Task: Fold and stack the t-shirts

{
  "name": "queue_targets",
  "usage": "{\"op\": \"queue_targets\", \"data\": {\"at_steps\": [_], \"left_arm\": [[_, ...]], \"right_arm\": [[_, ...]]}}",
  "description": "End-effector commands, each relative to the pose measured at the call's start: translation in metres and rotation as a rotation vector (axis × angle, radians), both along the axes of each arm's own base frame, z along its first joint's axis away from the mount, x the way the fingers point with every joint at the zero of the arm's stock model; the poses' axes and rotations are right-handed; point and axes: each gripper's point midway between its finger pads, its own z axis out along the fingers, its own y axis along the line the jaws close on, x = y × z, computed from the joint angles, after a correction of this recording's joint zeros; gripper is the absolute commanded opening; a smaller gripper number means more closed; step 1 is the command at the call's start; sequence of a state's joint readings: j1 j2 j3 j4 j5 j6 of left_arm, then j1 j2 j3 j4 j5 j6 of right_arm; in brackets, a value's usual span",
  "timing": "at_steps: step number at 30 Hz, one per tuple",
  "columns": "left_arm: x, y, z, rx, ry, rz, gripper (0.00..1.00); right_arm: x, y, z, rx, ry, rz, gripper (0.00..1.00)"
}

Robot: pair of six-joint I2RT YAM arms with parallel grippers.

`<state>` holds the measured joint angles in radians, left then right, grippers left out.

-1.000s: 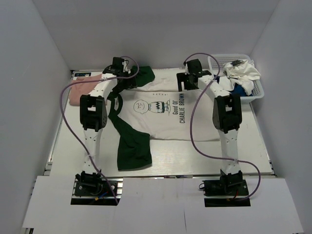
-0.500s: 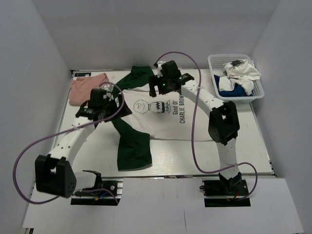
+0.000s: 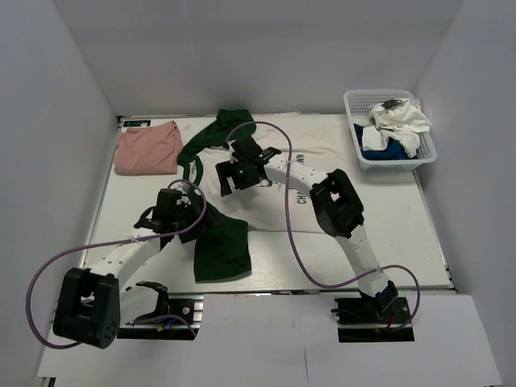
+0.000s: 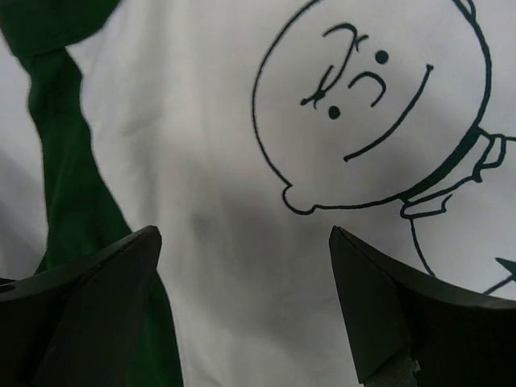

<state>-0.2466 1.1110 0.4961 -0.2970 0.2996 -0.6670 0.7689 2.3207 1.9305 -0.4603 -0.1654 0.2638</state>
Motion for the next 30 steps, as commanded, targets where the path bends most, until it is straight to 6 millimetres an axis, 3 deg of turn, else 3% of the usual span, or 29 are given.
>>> {"op": "queue_targets", "data": {"at_steps": [1,4,8,12,13,16,23,30], "left_arm": [[0.024,-0.010,0.007,-0.042,-0.086,0.022,1.00],[0.021,-0.012,-0.011,-0.031,-0.022,0.018,1.00],[0.003,0.006,-0.031,0.065,0.071,0.080,1.00],[-0.034,0.032,-0.046,0.160,0.222,0.196,1.00],[-0.054,0.041,-0.051,0.199,0.305,0.221,1.00],[-0.080,0.054,-0.053,0.248,0.405,0.290,1.00],[-0.104,0.044,-0.056,0.173,0.494,0.302,1.00],[-0.067,0.040,-0.013,0.159,0.319,0.268,1.00]], "right_arm": [[0.015,0.007,0.007,0.054,0.005,-0.042,0.90],[0.012,0.006,-0.011,0.035,0.033,-0.046,0.90],[0.007,-0.001,-0.029,0.009,0.074,-0.066,0.90],[0.002,-0.002,-0.037,0.013,0.089,-0.072,0.90],[0.002,-0.003,-0.034,0.015,0.089,-0.078,0.90],[0.006,-0.005,-0.031,0.021,0.072,-0.098,0.90],[0.008,-0.010,-0.033,0.003,0.057,-0.124,0.90],[0.007,-0.009,-0.022,0.013,0.035,-0.091,0.90]]}}
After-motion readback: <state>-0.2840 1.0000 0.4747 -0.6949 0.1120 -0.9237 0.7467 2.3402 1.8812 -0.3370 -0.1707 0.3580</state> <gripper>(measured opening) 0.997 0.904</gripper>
